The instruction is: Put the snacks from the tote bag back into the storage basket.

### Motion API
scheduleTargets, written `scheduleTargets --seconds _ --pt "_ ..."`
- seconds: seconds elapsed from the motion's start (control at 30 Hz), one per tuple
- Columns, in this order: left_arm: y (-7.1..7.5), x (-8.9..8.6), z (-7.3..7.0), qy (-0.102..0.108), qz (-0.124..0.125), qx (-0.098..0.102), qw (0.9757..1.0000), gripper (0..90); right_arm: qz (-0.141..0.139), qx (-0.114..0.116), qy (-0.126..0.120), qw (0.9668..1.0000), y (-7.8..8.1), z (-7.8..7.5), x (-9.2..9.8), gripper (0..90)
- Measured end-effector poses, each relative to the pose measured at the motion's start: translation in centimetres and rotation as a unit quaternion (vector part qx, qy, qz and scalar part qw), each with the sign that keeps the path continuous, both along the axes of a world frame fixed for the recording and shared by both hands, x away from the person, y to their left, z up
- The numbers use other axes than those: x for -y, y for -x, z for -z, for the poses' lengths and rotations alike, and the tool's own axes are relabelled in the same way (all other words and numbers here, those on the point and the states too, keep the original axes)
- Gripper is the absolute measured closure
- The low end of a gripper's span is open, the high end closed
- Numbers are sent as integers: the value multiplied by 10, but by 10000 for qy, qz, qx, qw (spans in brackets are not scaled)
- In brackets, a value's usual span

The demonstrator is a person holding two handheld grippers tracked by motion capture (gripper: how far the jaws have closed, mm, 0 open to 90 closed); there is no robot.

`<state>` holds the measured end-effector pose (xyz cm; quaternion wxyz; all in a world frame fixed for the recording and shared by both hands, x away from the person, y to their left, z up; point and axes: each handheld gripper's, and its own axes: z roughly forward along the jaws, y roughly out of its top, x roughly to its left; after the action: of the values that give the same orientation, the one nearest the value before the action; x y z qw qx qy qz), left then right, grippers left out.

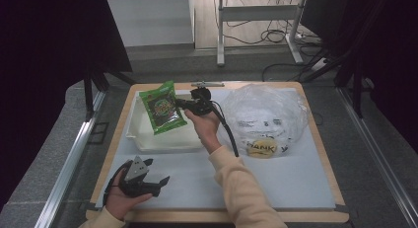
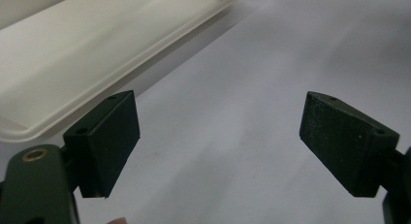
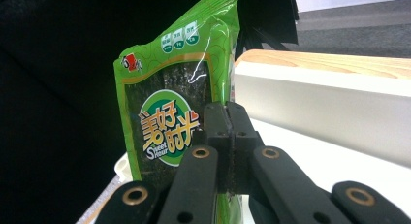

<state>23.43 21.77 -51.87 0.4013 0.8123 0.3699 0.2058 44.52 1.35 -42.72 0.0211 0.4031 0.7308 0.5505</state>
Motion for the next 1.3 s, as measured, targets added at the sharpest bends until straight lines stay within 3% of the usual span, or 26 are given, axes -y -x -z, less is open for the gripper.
scheduleTargets --seconds 0.7,1.3 --pt "0 1 0 29 23 -13 10000 145 16 -165 124 9998 -8 25 -31 900" --pt "0 1 0 46 47 -2 10000 145 300 -403 243 9984 -12 50 -54 900"
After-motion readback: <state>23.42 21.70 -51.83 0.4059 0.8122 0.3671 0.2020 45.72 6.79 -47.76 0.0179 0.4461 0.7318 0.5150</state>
